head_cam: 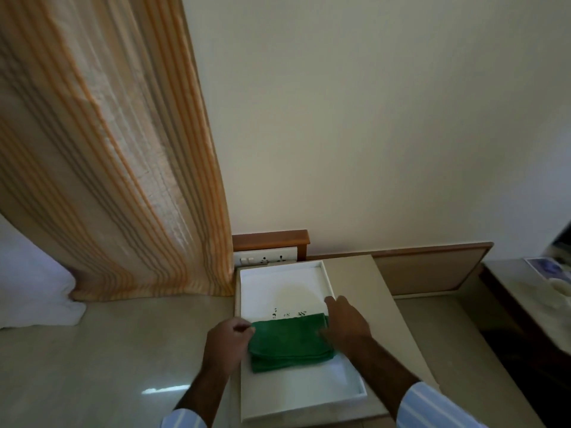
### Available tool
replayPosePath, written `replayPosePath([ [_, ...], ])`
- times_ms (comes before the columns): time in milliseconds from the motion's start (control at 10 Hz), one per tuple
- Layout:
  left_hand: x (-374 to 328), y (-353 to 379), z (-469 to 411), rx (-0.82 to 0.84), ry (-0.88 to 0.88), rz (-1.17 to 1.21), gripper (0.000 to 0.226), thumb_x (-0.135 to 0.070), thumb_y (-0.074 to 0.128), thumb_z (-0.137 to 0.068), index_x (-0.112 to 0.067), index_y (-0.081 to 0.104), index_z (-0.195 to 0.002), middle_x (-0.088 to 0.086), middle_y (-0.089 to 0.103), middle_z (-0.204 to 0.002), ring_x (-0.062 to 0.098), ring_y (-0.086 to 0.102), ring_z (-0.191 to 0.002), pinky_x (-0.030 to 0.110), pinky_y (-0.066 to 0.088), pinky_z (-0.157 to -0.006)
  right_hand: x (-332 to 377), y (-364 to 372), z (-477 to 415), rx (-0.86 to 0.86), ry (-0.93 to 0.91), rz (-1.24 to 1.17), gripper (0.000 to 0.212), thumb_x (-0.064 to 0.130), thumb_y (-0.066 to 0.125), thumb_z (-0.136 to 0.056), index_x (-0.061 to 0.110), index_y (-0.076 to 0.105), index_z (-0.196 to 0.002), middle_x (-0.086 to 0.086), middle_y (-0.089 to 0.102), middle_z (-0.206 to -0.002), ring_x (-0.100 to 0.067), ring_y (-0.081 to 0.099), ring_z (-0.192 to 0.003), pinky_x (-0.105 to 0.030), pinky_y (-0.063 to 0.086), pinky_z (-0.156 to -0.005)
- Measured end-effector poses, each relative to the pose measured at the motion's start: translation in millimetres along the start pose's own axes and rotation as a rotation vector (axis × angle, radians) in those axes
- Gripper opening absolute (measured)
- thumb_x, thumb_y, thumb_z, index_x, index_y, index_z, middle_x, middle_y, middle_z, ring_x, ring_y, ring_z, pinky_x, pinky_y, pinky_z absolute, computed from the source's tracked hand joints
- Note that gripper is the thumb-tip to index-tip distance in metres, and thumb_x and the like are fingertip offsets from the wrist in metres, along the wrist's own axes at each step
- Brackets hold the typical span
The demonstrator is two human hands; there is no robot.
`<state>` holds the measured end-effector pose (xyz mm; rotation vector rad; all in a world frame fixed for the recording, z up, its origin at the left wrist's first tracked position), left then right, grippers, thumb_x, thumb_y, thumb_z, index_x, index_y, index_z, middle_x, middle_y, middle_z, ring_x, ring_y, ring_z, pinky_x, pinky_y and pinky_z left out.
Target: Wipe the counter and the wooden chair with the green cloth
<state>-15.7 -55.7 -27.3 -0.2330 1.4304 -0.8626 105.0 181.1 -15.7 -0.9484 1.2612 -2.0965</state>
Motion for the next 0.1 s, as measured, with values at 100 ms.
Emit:
replayPosePath([
  [100, -31.9, -20.2, -13.9, -0.058, 0.194, -0.062, 0.021, -0.032, 0.073, -0.088, -0.026, 0.076, -0.108, -0.008, 0.076, -0.106, 0.004, 0.066, -0.092, 0.019, 0.050, -0.079, 7.1, -32.1, -5.5, -0.057, -0.185, 0.098, 0.090, 0.054, 0.073, -0.091, 0.025, 0.028, -0.163, -0.010, 0.025, -0.173, -0.033, 0.028, -0.159, -0.050, 0.033, -0.127],
])
Point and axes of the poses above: each hand's wrist, its own z-axis away from the middle knuckle, its own y-axis out of the palm, x = y × z, the point moved 1 cm from there along -z, towards the middle knuckle
